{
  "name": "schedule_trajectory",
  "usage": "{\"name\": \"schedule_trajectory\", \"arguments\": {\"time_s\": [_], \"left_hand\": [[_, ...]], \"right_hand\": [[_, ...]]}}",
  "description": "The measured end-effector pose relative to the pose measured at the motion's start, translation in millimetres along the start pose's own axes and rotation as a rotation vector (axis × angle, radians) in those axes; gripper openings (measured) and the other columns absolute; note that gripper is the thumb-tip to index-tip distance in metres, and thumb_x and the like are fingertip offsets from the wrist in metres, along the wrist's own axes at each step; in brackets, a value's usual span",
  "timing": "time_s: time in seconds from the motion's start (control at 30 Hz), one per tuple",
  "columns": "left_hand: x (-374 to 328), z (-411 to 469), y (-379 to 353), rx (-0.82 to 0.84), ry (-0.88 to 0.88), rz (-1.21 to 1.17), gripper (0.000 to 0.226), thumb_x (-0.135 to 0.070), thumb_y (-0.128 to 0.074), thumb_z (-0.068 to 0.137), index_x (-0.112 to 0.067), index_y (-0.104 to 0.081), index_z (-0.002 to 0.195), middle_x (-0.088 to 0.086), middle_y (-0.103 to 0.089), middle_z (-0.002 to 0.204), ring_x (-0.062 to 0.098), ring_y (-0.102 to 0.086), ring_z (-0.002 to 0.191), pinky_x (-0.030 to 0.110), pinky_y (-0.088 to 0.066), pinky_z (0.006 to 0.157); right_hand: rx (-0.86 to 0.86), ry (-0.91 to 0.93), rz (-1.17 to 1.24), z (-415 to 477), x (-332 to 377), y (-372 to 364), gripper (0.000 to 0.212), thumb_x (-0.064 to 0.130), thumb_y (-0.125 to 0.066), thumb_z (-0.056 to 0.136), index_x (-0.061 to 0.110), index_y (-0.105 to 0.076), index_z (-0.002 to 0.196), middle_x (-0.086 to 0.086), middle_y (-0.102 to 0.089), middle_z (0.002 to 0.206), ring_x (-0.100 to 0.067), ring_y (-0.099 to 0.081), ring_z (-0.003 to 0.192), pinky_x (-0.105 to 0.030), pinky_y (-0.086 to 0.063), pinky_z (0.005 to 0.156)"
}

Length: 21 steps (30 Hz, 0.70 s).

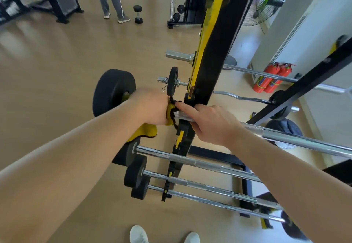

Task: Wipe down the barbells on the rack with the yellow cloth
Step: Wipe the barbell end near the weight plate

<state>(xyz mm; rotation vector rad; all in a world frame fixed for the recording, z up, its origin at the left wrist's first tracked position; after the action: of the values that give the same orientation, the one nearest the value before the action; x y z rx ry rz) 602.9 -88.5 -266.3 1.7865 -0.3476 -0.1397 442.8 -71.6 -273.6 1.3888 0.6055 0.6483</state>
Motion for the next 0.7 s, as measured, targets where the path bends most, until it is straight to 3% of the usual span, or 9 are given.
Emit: {"name": "schedule_trajectory", "arguments": {"time_s": [0.07,0.13,0.23,0.3,0.4,0.47,0.57,0.67,0.7], "left_hand": [[-14,0,2,-0.033,-0.040,-0.027,0.028,-0.050,-0.052,0.088,-0.023,-0.057,0.088,-0.005,-0.058,0.072,0.013,-0.056,0.065,0.033,-0.054,0.064],[-25,-8,-1,-0.186,-0.018,-0.084,0.026,-0.042,-0.060,0.087,-0.025,-0.054,0.105,-0.007,-0.058,0.081,0.012,-0.054,0.069,0.031,-0.047,0.068],[-23,-24,-24,-0.457,-0.060,-0.073,0.063,-0.032,-0.075,0.077,-0.020,-0.048,0.132,-0.001,-0.063,0.110,0.022,-0.061,0.101,0.039,-0.042,0.093],[-14,-27,-29,-0.567,-0.066,-0.005,0.059,-0.029,-0.074,0.078,-0.017,-0.050,0.131,0.003,-0.066,0.110,0.025,-0.063,0.102,0.043,-0.044,0.094],[-8,-12,-18,-0.414,-0.020,0.008,0.020,-0.037,-0.056,0.093,-0.022,-0.054,0.105,-0.005,-0.057,0.075,0.018,-0.058,0.066,0.034,-0.047,0.066],[-8,-3,-8,-0.295,-0.001,-0.021,0.023,-0.043,-0.047,0.094,-0.022,-0.052,0.086,-0.007,-0.048,0.063,0.012,-0.049,0.053,0.030,-0.047,0.056],[-10,6,-3,-0.118,0.003,-0.023,0.029,-0.049,-0.050,0.089,-0.024,-0.055,0.076,-0.003,-0.058,0.065,0.014,-0.056,0.057,0.031,-0.054,0.060],[-8,16,-4,0.248,-0.003,-0.180,0.032,-0.057,-0.059,0.082,-0.026,-0.063,0.083,0.000,-0.066,0.076,0.020,-0.064,0.070,0.039,-0.058,0.072],[-7,17,-3,0.289,-0.010,-0.225,0.032,-0.058,-0.061,0.081,-0.026,-0.064,0.084,0.000,-0.067,0.077,0.020,-0.065,0.073,0.040,-0.058,0.074]], "right_hand": [[-0.029,-0.004,0.056,-3,-1,1,0.055,0.028,-0.053,0.098,0.032,-0.021,0.142,0.000,-0.063,0.092,-0.021,-0.059,0.064,-0.038,-0.056,0.058],[-0.049,0.005,0.082,-5,-2,1,0.042,0.028,-0.055,0.098,0.029,-0.030,0.132,0.000,-0.065,0.091,-0.021,-0.060,0.065,-0.037,-0.055,0.056],[-0.051,0.007,0.079,-7,-2,0,0.038,0.027,-0.057,0.097,0.026,-0.034,0.128,0.001,-0.065,0.092,-0.019,-0.059,0.064,-0.036,-0.055,0.053],[-0.049,0.007,0.058,-7,-3,-1,0.038,0.028,-0.056,0.098,0.024,-0.036,0.129,0.001,-0.065,0.092,-0.019,-0.059,0.063,-0.036,-0.054,0.052],[-0.035,0.004,0.010,-6,-3,-4,0.030,0.030,-0.051,0.099,0.022,-0.038,0.125,0.000,-0.062,0.088,-0.021,-0.057,0.061,-0.038,-0.054,0.051],[-0.020,0.007,0.003,-4,-3,-5,0.024,0.030,-0.050,0.100,0.021,-0.040,0.119,-0.002,-0.060,0.087,-0.023,-0.056,0.061,-0.040,-0.053,0.051],[-0.010,0.024,0.006,-4,-1,-1,0.020,0.027,-0.053,0.099,0.021,-0.041,0.114,-0.003,-0.059,0.086,-0.023,-0.055,0.061,-0.040,-0.053,0.052],[-0.017,0.033,-0.001,-5,1,4,0.021,0.026,-0.054,0.098,0.023,-0.037,0.110,-0.003,-0.057,0.084,-0.024,-0.055,0.061,-0.041,-0.053,0.052],[-0.014,0.036,0.002,-5,1,4,0.020,0.027,-0.053,0.098,0.023,-0.037,0.110,-0.003,-0.057,0.085,-0.025,-0.055,0.063,-0.042,-0.053,0.053]]}}
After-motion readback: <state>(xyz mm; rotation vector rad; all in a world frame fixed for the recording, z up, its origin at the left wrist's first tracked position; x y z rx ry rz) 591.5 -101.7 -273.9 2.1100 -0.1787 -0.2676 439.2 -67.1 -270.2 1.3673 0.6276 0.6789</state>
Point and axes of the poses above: each hand's wrist, its own z-axis towards the middle knuckle, its own y-axis out of the back of the hand, x = y × z, the point moved 5 cm from there along z, towards the middle knuckle
